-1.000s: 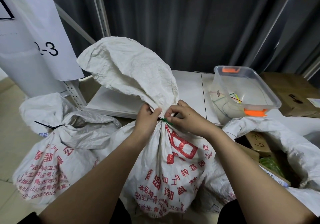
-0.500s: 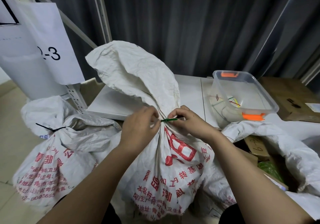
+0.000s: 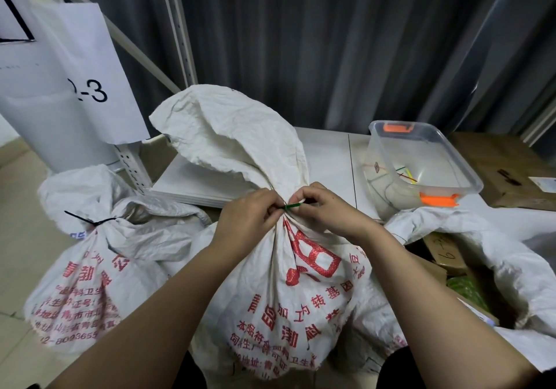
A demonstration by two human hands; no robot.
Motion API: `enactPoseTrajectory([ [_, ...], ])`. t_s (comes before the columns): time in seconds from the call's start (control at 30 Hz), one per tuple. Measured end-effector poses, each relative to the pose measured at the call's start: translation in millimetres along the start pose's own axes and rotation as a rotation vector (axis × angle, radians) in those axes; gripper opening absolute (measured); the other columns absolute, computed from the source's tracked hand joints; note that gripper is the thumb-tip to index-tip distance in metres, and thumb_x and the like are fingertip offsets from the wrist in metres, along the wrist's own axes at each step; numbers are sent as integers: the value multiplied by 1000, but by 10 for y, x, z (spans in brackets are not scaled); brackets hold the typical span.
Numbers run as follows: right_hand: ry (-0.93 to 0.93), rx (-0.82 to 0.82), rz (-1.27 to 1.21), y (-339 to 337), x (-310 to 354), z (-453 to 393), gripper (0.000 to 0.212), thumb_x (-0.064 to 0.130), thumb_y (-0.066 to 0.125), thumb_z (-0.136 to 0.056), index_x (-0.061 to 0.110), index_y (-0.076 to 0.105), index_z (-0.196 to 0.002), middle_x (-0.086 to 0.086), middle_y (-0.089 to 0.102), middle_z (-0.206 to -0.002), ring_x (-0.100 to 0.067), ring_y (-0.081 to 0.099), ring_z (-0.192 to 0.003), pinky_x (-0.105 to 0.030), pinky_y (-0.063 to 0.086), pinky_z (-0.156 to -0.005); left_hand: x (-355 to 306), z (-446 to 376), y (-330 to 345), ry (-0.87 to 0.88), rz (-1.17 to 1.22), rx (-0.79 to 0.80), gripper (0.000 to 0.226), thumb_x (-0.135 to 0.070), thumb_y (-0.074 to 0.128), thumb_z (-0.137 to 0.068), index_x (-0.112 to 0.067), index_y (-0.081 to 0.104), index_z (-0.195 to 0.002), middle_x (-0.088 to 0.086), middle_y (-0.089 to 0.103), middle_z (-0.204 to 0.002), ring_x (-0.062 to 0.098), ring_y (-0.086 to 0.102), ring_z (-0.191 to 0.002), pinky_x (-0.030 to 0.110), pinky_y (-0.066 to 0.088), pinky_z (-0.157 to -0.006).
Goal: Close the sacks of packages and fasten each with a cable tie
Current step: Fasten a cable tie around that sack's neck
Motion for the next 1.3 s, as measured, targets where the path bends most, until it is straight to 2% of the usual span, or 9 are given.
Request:
enactPoseTrajectory([
  [0.1,-10,49,10,-39,34,43,12,14,59,-93,21,64,-86,2,46,-103,-2,49,-84,-10,38,-74,-40,26,1,76,-81,-21,11,-21,75,-79,-18,65,-83,-7,65,-75,15,62,-62,21,36,-46],
  [0.2,-8,75,-133,-125,4,88,10,11,61,-92,19,67,-88,2,56,-102,-4,54,-89,-16,41,-83,164,26,54,-44,-70,67,8,-26,66,-87,-20,65,-93,-6,66,-87,17,64,-75,28,46,-55],
  [0.4,-23,39,-247,-139,65,92,11,11,58,-94,17,65,-90,8,64,-86,0,57,-81,-12,44,-76,366,74,2,-262,63,147,15,-37,62,-86,-28,59,-98,-14,63,-90,7,58,-82,26,47,-66],
  [0.6,42,-321,-782,-645,-112,143,11,21,55,-95,22,63,-88,7,69,-99,-11,62,-108,-29,42,-93,251,40,-117,-224,138,52,13,-27,57,-88,-19,59,-97,-7,58,-92,12,55,-89,37,49,-78],
  [0.73,-127,-590,-1152,-1003,-45,353,19,22,50,-98,20,56,-81,10,64,-75,-6,65,-83,-19,43,-71,-87,57,-89,-98,171,41,18,-21,59,-89,-18,62,-106,-7,59,-98,10,58,-86,31,50,-76],
  [0.93,-219,-586,-934,-869,405,639,12,11,48,-99,12,56,-89,4,63,-70,-10,67,-68,-19,53,-62,-784,-116,156,-129,328,223,56,-38,58,-90,-23,37,-140,-5,40,-141,12,41,-127,29,35,-105],
  [1.07,-249,-564,-1102,-870,635,819,10,7,48,-98,10,57,-96,-1,64,-74,-15,70,-71,-22,56,-67,-1097,-258,-22,-78,349,190,38,-32,55,-92,-19,49,-127,-2,55,-127,15,51,-118,37,40,-100],
  [1.13,-270,-535,-1107,-962,727,937,13,6,49,-98,11,57,-106,0,67,-75,-16,71,-76,-23,57,-72,-1215,-244,-169,-25,419,204,20,-26,49,-96,-20,60,-112,-6,66,-104,11,60,-100,34,46,-91],
  [1.3,-252,-454,-547,-1237,931,1324,21,8,51,-96,19,62,-111,2,66,-79,-11,65,-82,-23,50,-74,-1521,-279,-468,260,-125,203,24,-24,37,-100,-19,58,-108,1,62,-105,22,57,-97,33,40,-75],
])
Point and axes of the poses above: each hand's wrist, its own z-axis away from the middle knuckle, its own y-axis out of the palm, x = y × z, the point moved 10 cm from there along -z, towards the middle knuckle
